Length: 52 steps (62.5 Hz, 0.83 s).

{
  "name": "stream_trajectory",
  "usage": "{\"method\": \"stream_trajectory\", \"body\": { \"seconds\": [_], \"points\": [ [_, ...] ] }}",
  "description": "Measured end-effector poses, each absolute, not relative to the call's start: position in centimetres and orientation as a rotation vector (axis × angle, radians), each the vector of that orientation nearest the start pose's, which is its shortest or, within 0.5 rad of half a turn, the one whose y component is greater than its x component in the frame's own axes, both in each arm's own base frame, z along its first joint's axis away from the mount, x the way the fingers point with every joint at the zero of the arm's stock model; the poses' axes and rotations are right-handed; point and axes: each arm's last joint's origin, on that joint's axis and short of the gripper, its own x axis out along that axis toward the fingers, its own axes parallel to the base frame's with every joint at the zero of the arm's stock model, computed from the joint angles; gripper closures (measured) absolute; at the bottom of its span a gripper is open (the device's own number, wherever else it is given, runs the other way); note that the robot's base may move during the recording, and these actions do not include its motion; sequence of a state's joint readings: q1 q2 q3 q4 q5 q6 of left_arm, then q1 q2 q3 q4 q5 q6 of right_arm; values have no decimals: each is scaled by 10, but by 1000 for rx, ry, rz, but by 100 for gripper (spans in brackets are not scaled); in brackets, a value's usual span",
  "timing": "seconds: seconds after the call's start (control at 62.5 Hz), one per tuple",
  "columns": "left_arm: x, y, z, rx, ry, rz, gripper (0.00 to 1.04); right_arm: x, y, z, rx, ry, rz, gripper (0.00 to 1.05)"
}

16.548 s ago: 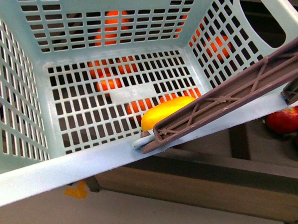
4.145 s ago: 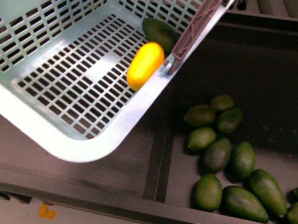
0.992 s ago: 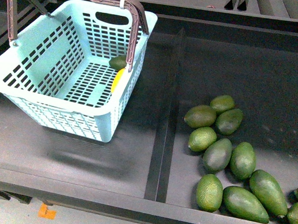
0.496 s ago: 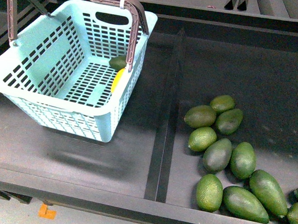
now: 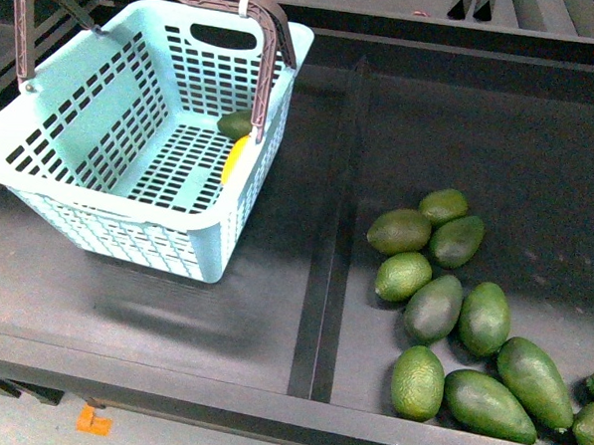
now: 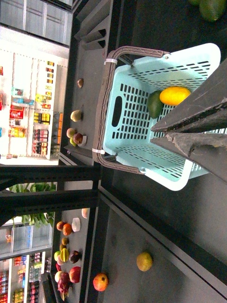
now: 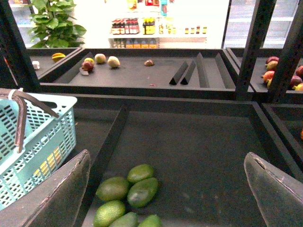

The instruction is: Pick mango and avocado into basket

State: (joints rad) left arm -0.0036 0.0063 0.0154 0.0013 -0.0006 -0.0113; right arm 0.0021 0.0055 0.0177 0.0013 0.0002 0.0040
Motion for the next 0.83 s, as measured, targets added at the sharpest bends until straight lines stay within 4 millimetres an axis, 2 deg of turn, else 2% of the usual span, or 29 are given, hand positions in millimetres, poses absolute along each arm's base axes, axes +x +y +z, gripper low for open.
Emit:
{"method": "stream_trajectory", "body": {
  "seconds": [0.192,0.416,0.544,0.576,0.624,0.832],
  "points": [
    [97,0,168,-12,-10,-3,101,97,0,169,4,-14,2,9],
    [97,0,168,-11,-10,-3,55,97,0,169,4,-14,2,9],
    [97,0,168,-11,-10,-3,26,97,0,169,4,-14,2,9],
    [97,0,168,-11,-10,-3,16,97,0,169,4,-14,2,9],
    [97,0,168,-10,-10,-3,7,97,0,169,4,-14,3,9],
    [97,0,168,-10,-10,-3,8,97,0,169,4,-14,2,9]
  ]
}}
